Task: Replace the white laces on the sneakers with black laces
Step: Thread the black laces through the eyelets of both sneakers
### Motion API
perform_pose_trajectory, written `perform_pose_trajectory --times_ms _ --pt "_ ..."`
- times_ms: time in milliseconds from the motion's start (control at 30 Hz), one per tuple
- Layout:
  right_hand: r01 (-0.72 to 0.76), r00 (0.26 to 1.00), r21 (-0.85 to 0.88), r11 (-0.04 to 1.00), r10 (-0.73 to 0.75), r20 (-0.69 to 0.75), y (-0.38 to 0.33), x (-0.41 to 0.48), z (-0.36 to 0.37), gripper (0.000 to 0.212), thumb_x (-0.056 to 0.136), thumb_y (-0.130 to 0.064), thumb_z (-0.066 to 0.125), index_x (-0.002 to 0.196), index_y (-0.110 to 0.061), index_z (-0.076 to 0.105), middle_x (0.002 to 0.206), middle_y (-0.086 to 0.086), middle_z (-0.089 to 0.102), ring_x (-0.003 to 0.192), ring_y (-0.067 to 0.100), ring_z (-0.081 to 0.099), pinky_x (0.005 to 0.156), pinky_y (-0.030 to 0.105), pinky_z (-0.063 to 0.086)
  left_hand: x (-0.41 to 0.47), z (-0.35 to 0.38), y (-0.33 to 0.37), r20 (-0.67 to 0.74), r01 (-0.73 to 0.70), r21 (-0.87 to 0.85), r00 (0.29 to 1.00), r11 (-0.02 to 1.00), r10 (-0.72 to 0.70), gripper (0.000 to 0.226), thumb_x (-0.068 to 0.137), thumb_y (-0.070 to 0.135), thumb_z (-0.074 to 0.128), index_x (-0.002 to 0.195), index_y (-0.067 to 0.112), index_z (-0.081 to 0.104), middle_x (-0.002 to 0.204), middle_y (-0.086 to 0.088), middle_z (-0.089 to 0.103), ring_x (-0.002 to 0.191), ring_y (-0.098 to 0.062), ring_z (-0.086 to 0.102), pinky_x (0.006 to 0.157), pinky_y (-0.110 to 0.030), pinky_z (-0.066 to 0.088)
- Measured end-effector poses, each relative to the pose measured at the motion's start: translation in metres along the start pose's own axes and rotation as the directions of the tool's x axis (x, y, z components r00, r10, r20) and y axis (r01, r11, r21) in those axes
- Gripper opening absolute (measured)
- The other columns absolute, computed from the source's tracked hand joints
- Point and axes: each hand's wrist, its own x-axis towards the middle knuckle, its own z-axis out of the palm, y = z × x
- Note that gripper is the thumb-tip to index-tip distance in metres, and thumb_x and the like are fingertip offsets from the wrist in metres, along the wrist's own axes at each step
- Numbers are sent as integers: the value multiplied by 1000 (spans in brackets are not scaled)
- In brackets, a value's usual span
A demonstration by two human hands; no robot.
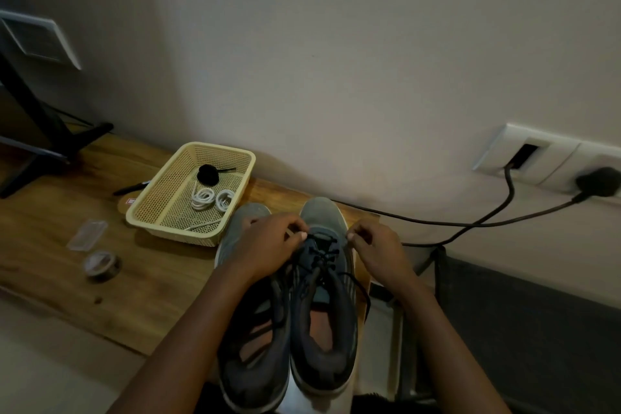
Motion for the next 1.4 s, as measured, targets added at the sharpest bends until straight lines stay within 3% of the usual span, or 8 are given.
perform_pose_trajectory --times_ms 233,467,633,800,933,1100,1267,1400 --pt "102 995 -161 982 -100 21 -17 5 14 21 91 -8 51 102 -9 69 103 9 62 98 22 55 81 33 43 4 11 11 5 -59 73 998 996 59 21 93 26 55 111 32 65 114 7 56 103 -14 54 99 -46 38" --pt "91 996 -239 967 -91 12 -12 5 24 9 90 -9 51 82 -14 52 93 9 56 89 26 53 68 34 39 5 19 13 -22 19 228 1000 973 -15 20 95 31 51 112 33 63 121 6 53 113 -18 50 100 -42 30" --pt "48 997 -101 994 -53 -54 -19 7 9 13 91 -12 54 89 -6 66 94 7 64 88 21 58 69 28 39 0 2 25 10 66 19 998 998 -66 37 96 40 47 131 29 53 129 3 58 118 -18 53 108 -47 30" --pt "-49 985 111 993 29 171 -33 -30 -20 37 84 -11 61 121 -13 58 117 2 61 104 12 55 69 11 40 -47 -2 44 337 22 253 935 967 -110 78 87 44 55 150 23 15 149 0 39 140 -25 30 109 -63 -15" --pt "-59 972 -249 967 113 208 -38 -62 4 57 78 -38 60 130 -20 47 128 3 49 120 26 44 95 34 40 -60 21 47 87 81 492 986 867 -142 87 88 47 53 152 12 5 149 -4 37 137 -24 34 102 -64 -23" --pt "-150 989 -416 897 136 -64 -38 -65 30 43 87 -37 53 126 -19 50 120 2 54 112 23 51 92 37 37 -55 42 57 -164 216 577 975 788 -147 54 96 32 48 143 10 32 121 -1 61 118 -20 52 114 -57 -8" --pt "-118 972 -529 840 -12 -235 -48 -60 31 31 49 -25 87 58 -19 58 54 -1 57 50 20 55 60 32 43 -46 46 59 -169 195 561 978 805 -119 29 99 25 40 125 15 50 119 -3 60 113 -18 55 119 -46 4" --pt "-64 965 -566 822 -94 -247 -44 -70 24 36 35 -13 85 53 -18 54 44 -1 51 40 18 52 79 50 52 -46 46 51 -174 200 554 977 808 -123 36 97 23 42 132 12 43 127 -6 55 121 -20 49 118 -45 -1"
